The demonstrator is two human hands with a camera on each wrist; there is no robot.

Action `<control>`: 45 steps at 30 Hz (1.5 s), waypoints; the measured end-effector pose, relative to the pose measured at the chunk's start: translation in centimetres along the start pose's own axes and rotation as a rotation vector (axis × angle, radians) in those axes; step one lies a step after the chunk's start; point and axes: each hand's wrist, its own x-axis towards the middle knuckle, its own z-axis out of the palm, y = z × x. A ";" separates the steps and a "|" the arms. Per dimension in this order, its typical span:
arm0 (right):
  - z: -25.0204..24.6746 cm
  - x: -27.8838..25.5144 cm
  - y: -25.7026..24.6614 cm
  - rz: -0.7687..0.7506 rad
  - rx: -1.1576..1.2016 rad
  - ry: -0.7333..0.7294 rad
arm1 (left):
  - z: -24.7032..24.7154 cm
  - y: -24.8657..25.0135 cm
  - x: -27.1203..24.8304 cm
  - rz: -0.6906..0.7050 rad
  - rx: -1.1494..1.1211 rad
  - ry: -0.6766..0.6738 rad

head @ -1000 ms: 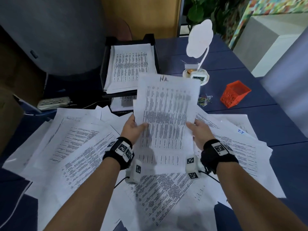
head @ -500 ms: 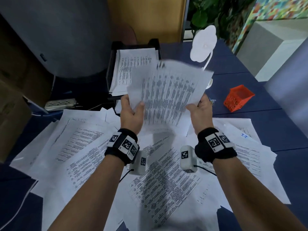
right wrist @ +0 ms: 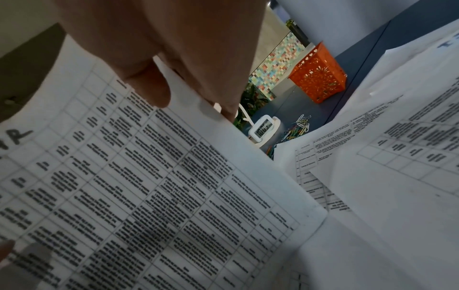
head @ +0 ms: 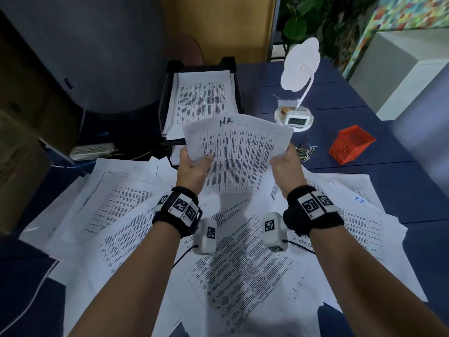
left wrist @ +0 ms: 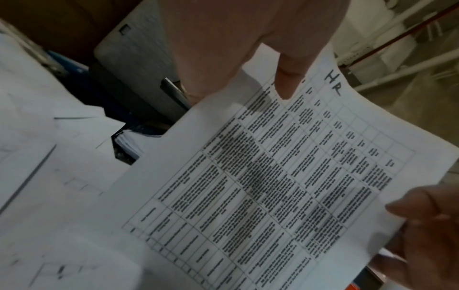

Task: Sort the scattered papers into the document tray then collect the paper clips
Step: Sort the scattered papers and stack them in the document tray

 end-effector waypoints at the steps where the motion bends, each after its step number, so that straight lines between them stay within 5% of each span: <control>1: 0.0 0.1 0.4 0.017 -0.032 -0.016 | 0.0 -0.1 0.1 -0.009 0.020 0.003; 16: -0.7 -0.1 2.5 0.102 -0.142 -0.095 | -1.6 1.0 0.9 0.111 -0.053 0.009; 26: -1.1 -1.4 8.1 0.387 -0.411 -0.303 | -4.7 -6.9 -0.2 -0.232 0.268 0.114; 33: -0.5 -1.8 9.1 0.433 -0.635 -0.473 | -6.9 -8.4 0.5 -0.405 0.321 0.193; 38: 0.9 -0.9 9.1 0.411 -0.522 -0.347 | -8.2 -9.6 2.6 -0.425 0.311 0.193; 45: 3.5 1.5 8.6 0.358 -0.476 -0.156 | -7.1 -6.9 1.2 -0.506 0.220 -0.125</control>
